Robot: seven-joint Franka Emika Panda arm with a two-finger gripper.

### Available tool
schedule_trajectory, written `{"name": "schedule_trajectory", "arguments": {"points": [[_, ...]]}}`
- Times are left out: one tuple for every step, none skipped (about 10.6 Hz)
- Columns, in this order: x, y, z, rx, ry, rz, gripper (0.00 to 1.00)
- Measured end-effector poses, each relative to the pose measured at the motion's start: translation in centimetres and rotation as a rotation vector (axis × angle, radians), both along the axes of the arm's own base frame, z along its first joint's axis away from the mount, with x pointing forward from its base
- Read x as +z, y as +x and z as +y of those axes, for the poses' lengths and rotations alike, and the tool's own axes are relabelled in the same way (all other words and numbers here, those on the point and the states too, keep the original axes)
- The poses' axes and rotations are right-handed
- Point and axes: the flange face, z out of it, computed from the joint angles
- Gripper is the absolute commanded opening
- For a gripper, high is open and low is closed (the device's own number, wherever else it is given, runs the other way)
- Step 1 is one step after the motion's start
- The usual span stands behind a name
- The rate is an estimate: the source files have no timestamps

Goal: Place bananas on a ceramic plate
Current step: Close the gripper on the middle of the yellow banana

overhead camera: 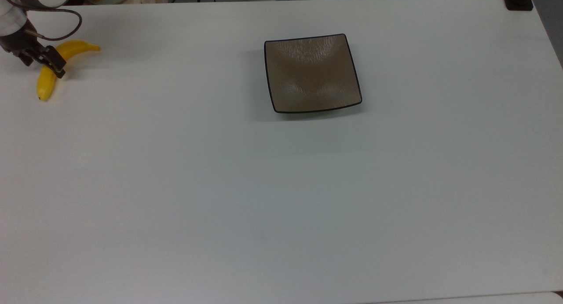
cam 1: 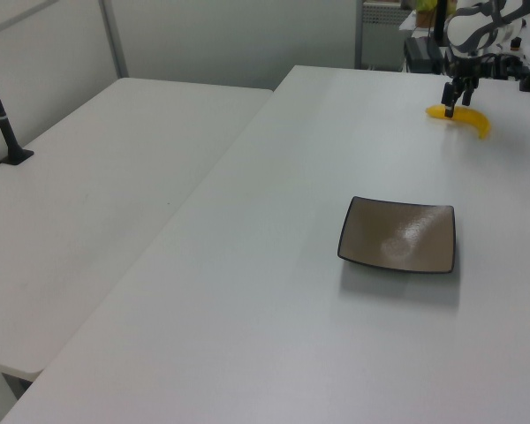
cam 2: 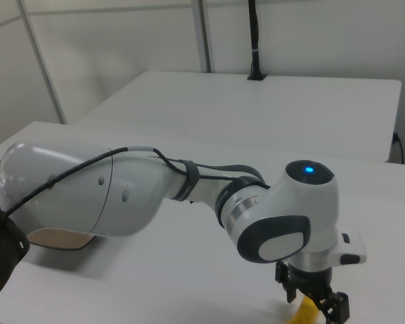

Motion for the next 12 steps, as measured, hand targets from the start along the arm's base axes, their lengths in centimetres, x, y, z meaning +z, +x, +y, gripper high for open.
{"name": "schedule_trajectory", "arguments": {"points": [[-0.21,0.04,0.06,0.001,0.002,0.002,0.81],[-0.22,0.05,0.06,0.001,0.002,0.002,0.70],[-0.21,0.05,0.06,0.001,0.002,0.002,0.66],[-0.22,0.05,0.07,0.005,0.002,0.002,0.60],[-0.22,0.05,0.07,0.016,0.002,0.003,0.51],[-0.22,0.05,0.07,0.027,0.002,0.003,0.41],[-0.22,0.06,0.07,0.033,0.002,0.003,0.29],[-0.22,0.06,0.07,0.038,0.002,0.003,0.21],[-0.22,0.06,0.08,0.040,0.002,0.003,0.11],[-0.22,0.06,0.08,0.040,0.002,0.003,0.05],[-0.23,0.07,0.12,0.041,0.003,0.004,0.05],[-0.22,0.08,0.21,0.043,0.007,0.008,0.05]]}}
